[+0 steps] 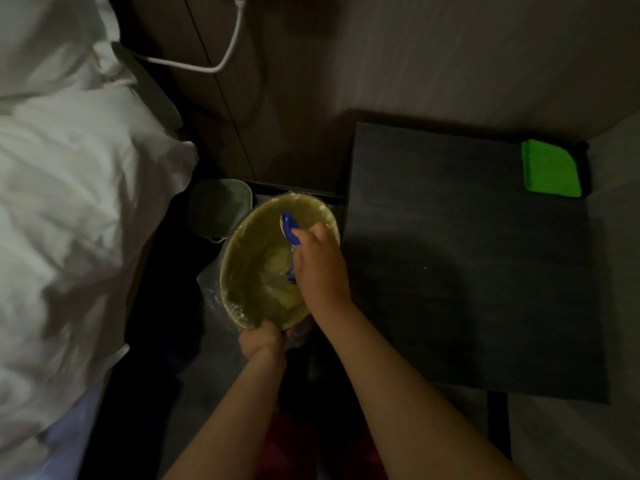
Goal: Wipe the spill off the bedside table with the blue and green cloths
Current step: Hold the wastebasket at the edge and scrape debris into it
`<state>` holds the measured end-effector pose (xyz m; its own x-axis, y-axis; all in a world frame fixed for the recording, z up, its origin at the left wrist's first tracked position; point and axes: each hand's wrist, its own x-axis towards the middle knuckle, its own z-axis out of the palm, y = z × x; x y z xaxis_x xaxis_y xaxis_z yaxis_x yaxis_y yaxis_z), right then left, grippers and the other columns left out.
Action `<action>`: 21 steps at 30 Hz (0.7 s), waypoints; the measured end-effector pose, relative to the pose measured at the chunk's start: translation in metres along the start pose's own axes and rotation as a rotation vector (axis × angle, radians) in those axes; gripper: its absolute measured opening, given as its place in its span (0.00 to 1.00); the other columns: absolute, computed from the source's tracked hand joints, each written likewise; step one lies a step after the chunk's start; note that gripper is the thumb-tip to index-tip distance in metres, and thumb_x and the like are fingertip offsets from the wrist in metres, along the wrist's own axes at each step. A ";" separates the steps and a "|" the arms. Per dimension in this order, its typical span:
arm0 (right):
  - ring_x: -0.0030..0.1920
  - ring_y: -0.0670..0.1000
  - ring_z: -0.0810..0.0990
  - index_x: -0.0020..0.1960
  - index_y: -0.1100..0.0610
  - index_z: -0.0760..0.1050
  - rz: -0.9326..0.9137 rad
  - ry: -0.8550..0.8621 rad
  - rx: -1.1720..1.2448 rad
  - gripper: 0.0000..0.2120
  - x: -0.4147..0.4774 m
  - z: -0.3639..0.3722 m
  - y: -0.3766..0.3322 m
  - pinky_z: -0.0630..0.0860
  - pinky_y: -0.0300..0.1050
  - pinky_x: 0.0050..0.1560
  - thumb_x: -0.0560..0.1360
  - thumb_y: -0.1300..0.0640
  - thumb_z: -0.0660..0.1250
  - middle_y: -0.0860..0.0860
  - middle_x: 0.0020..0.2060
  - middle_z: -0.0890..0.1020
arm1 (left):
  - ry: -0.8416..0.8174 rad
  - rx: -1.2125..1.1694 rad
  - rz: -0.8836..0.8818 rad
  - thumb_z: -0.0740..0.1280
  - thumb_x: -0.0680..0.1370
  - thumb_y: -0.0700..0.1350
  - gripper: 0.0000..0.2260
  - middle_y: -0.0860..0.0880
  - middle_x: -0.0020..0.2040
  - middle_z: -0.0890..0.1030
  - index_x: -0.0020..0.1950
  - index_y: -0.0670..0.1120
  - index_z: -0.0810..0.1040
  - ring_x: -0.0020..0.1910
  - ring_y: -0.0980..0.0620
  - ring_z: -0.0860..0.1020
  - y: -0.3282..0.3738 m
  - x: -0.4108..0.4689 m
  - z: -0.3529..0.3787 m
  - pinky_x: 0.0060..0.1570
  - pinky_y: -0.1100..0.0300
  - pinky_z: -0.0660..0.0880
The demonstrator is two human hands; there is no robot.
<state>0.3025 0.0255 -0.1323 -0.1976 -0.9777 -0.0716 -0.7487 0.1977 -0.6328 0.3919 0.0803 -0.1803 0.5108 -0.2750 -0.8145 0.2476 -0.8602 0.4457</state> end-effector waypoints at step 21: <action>0.52 0.41 0.75 0.63 0.52 0.74 0.466 0.203 0.577 0.13 -0.005 0.043 0.017 0.74 0.38 0.56 0.78 0.59 0.62 0.44 0.55 0.74 | -0.205 -0.110 -0.164 0.56 0.80 0.36 0.17 0.35 0.58 0.75 0.68 0.33 0.67 0.47 0.41 0.74 -0.042 0.085 0.042 0.36 0.54 0.73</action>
<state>0.3184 0.0307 -0.1757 -0.5659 -0.7591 -0.3217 -0.1218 0.4629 -0.8780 0.3908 0.0752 -0.2839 0.2819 -0.2269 -0.9323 0.4065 -0.8519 0.3302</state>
